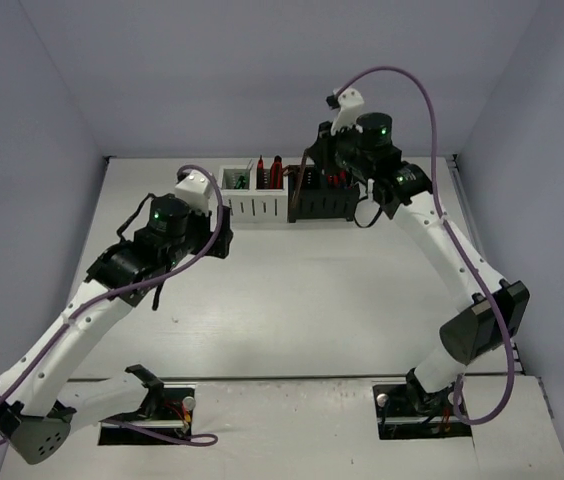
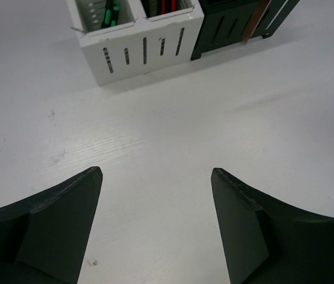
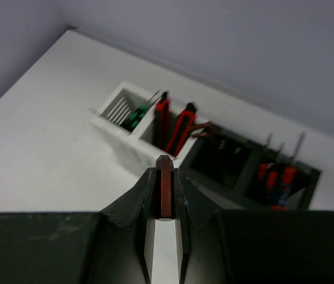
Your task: Sort the tools into containers
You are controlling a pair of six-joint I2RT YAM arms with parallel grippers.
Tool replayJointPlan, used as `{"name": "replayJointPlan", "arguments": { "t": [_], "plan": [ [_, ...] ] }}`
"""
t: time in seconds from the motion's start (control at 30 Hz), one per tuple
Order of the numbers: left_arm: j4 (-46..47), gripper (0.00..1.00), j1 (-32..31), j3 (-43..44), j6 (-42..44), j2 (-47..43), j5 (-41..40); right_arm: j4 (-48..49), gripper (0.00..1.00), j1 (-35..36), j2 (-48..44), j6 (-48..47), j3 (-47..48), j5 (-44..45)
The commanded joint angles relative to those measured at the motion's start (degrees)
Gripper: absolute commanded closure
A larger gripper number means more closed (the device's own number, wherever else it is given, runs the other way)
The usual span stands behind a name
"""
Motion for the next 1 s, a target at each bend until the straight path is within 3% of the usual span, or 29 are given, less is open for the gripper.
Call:
{"name": "replayJointPlan", "arguments": {
  "t": [0.0, 0.33, 0.7, 0.8, 0.87, 0.97],
  "plan": [
    [-3.9, 0.29, 0.3, -3.5, -5.4, -6.5, -5.1, 7.0, 1.00, -2.7, 3.6, -9.6, 8.7, 5.1],
    [-12.6, 0.29, 0.3, -9.4, -10.6, -18.5, -7.6, 10.2, 1.00, -4.1, 17.0, -15.4, 16.5, 8.3],
    [-15.6, 0.29, 0.4, -9.6, -10.9, -20.6, -9.9, 13.8, 1.00, -1.7, 21.4, -17.5, 9.2, 9.8],
    [-15.7, 0.29, 0.4, -9.2, -10.5, -20.4, -10.4, 14.0, 0.86, -0.7, 20.8, -17.2, 6.6, 9.6],
    [-15.7, 0.29, 0.4, -8.4, -9.9, -20.3, -10.5, 14.0, 0.65, -0.1, 19.5, -16.4, 4.8, 9.4],
    [-16.1, 0.29, 0.4, -7.4, -10.6, -20.3, -12.3, 13.8, 0.43, 0.8, 16.1, -14.0, 2.9, 9.7]
  ]
}}
